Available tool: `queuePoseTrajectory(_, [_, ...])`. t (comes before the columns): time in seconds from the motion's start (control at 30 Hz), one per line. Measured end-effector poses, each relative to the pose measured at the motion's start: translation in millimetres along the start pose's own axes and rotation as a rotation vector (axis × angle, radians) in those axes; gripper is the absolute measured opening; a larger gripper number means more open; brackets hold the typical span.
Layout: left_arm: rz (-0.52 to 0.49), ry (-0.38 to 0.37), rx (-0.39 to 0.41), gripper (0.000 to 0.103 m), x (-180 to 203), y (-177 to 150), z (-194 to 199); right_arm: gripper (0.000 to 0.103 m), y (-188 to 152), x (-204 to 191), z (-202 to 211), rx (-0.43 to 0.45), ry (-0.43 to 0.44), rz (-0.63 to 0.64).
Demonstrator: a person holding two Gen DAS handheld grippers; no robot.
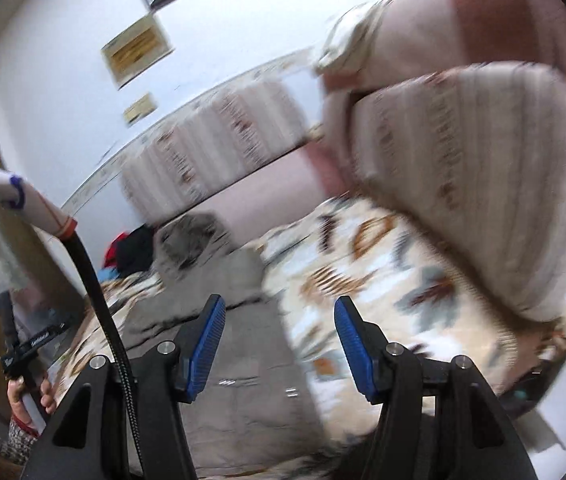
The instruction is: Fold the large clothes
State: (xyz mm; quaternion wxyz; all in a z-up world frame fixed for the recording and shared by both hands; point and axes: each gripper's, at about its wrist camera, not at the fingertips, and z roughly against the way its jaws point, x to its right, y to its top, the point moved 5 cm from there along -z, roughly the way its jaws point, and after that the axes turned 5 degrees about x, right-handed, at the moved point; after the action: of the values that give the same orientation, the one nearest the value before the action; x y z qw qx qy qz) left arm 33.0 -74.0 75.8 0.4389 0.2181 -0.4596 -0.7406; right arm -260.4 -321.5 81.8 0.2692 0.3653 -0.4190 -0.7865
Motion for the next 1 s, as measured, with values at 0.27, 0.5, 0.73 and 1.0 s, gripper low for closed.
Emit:
queuePoseTrajectory(0.27, [0.05,0.036,-0.05,0.076,-14.0,-15.8,-11.4,0.069,13.7,68.0,47.1,0.061,-0.248,-0.013])
queuePoseTrajectory(0.5, [0.09,0.079,-0.082,0.076,-34.3,-30.8,-9.8,0.069,-13.1,30.3,-29.3,-0.074,-0.11,0.016])
queuePoseTrajectory(0.73, [0.146,0.198,-0.052,0.076,-80.1,-24.6,32.6,0.069,-6.0,-75.4,-100.3,-0.151,0.138,0.125])
queuePoseTrajectory(1.0, [0.175,0.331,0.035,0.084,-145.2,3.1,57.7,0.07,2.8,-241.4,-203.7,-0.261,0.428,0.222])
